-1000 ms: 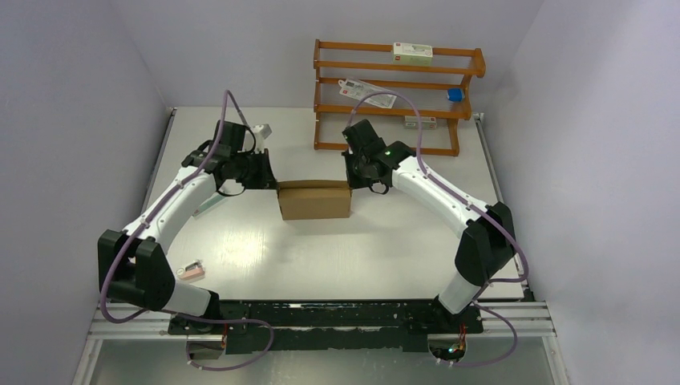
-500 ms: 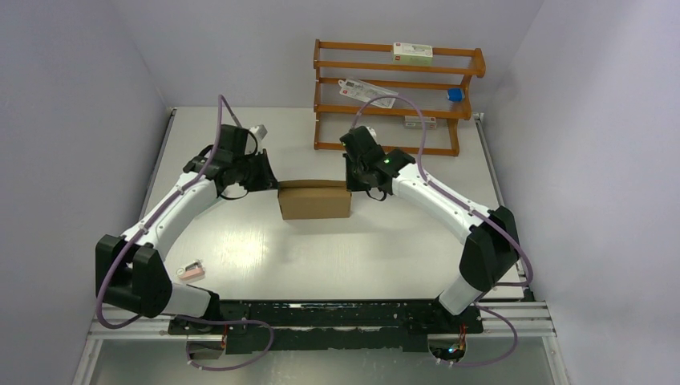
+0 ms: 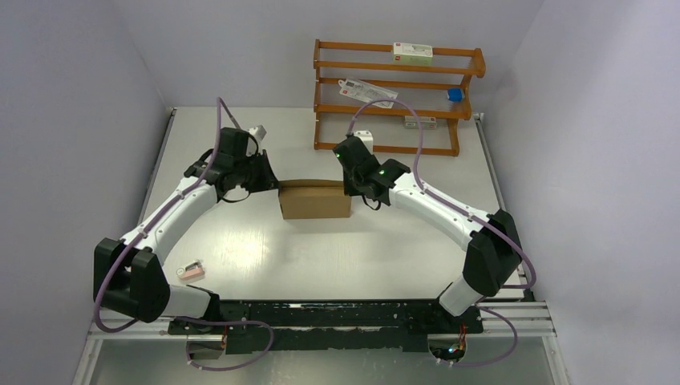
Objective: Fold the paper box
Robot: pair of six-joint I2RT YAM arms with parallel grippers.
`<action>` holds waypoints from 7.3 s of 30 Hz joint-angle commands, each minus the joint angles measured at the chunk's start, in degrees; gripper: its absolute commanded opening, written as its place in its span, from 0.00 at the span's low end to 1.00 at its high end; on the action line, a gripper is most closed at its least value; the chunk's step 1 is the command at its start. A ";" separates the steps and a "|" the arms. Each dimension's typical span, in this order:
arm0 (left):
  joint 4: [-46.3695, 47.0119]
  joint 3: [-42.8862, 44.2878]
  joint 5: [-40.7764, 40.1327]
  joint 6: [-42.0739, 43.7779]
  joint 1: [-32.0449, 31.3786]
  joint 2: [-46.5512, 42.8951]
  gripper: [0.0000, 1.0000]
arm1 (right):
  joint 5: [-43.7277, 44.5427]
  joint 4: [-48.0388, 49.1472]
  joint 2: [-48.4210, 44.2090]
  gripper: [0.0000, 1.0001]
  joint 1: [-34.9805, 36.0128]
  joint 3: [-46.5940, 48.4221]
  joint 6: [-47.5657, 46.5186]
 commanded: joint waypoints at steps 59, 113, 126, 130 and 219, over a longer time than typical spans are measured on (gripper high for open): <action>-0.10 -5.49 -12.12 5.55 -7.48 -3.54 0.32 | -7.96 12.17 -12.08 0.67 -1.56 -12.10 4.54; -12.52 14.84 -3.94 24.08 -3.32 7.65 0.30 | -26.80 7.57 -4.66 0.31 -12.32 -4.57 -19.28; -12.04 13.88 -0.17 21.94 -3.32 8.11 0.13 | -27.32 7.61 -5.14 0.09 -11.99 -4.61 -18.27; -11.62 13.22 0.37 20.51 -3.32 7.62 0.07 | -27.33 7.56 -5.20 0.06 -11.86 -4.79 -17.61; -0.16 -3.57 -7.49 7.27 -4.68 -0.28 0.05 | -3.73 24.70 -9.11 0.00 0.93 -23.23 -3.58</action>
